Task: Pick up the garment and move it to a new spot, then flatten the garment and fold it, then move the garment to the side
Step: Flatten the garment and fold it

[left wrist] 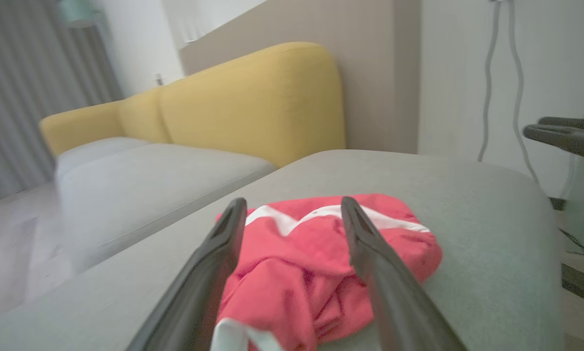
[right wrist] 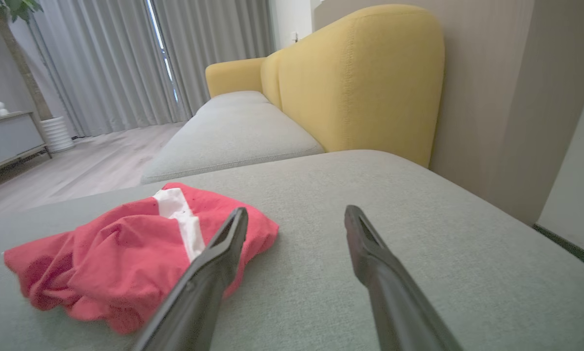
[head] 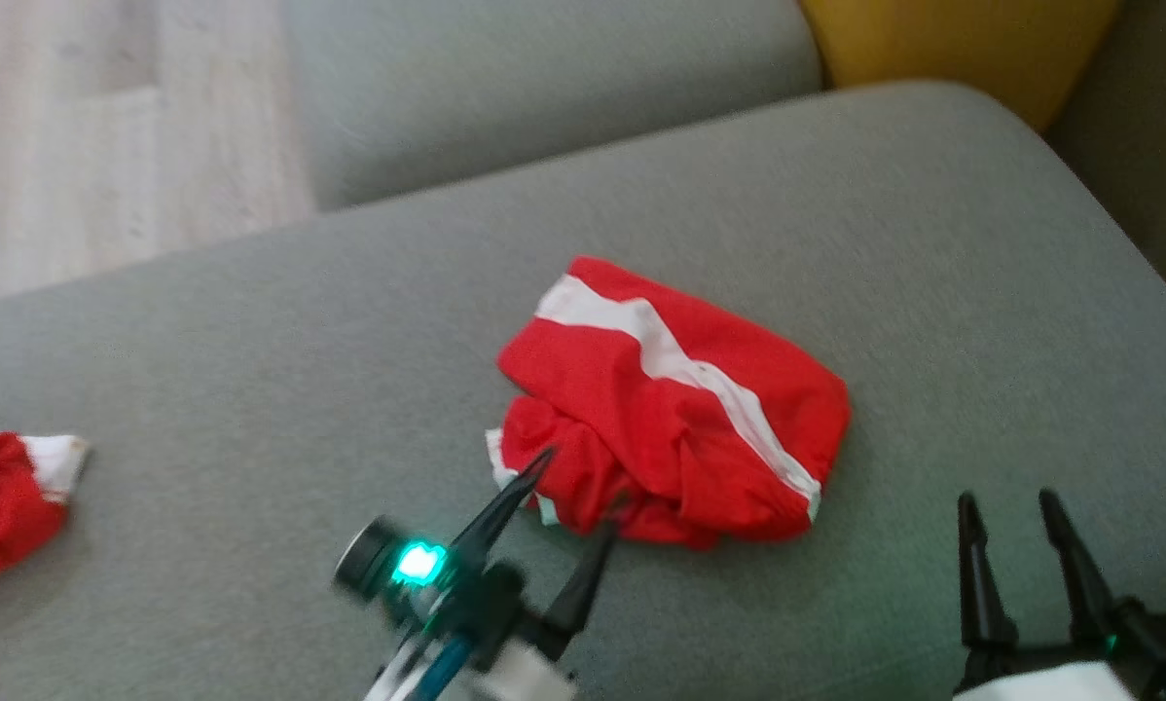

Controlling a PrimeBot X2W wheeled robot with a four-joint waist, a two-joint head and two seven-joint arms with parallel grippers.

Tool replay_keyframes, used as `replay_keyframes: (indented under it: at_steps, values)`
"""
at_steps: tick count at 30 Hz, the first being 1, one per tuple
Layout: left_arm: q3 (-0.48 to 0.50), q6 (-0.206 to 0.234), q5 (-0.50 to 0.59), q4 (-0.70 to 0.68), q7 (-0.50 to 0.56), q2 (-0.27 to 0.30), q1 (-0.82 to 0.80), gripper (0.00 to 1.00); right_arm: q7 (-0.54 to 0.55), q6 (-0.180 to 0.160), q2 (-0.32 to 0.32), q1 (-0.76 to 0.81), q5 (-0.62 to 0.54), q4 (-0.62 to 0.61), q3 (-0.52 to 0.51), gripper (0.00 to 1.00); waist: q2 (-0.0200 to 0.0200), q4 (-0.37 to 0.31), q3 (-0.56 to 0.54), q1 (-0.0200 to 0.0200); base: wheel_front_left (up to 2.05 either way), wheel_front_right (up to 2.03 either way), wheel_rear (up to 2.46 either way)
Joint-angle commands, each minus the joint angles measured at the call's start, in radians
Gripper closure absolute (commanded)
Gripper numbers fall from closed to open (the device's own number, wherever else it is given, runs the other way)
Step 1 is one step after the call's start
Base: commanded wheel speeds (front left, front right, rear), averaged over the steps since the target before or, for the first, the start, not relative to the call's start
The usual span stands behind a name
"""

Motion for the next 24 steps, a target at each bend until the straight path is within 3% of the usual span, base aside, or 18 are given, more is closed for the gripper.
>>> replay_keyframes:
  at_steps: [1,5,11,18,19,20,24]
  values:
    - [-0.008,-0.029,0.018,0.009,-0.005,-0.010,-0.108,0.00,-0.011,0.008,-0.010,-0.064,0.010,-0.048,0.018,0.00,0.0000,-0.058,0.076,-0.0001,0.00,0.00,0.00]
    - [-0.113,-0.078,0.057,0.112,-0.005,-0.010,-0.250,0.00,-0.011,0.008,-0.010,-0.090,0.022,-0.065,0.024,0.00,0.0000,-0.085,0.143,-0.0001,0.00,0.00,0.00]
    - [-0.273,-0.096,0.110,0.273,0.040,-0.007,-0.405,0.00,-0.011,0.008,-0.010,-0.122,0.040,-0.070,0.031,0.00,0.0000,-0.117,0.201,-0.0001,0.00,0.00,0.00]
    - [-0.537,-0.097,-0.035,0.483,0.121,-0.010,-0.574,0.00,-0.011,0.008,-0.009,-0.159,0.062,-0.060,0.038,0.00,0.0000,-0.157,0.243,-0.0001,0.00,0.00,0.00]
    - [-0.541,-0.097,-0.034,0.495,0.105,-0.010,-0.601,0.55,-0.011,0.008,-0.009,-0.160,0.063,-0.059,0.038,0.00,0.0000,-0.158,0.243,-0.0001,0.00,0.00,0.00]
    - [-0.539,-0.097,-0.039,0.507,0.089,-0.010,-0.618,1.00,-0.011,0.008,-0.009,-0.161,0.064,-0.058,0.038,0.00,0.0000,-0.160,0.242,-0.0001,0.00,0.00,0.00]
    - [-0.498,-0.097,-0.173,0.460,0.021,-0.010,-0.628,1.00,-0.011,0.008,-0.009,-0.157,0.071,-0.049,0.050,0.00,0.0000,-0.163,0.221,-0.0001,0.00,0.00,0.00]
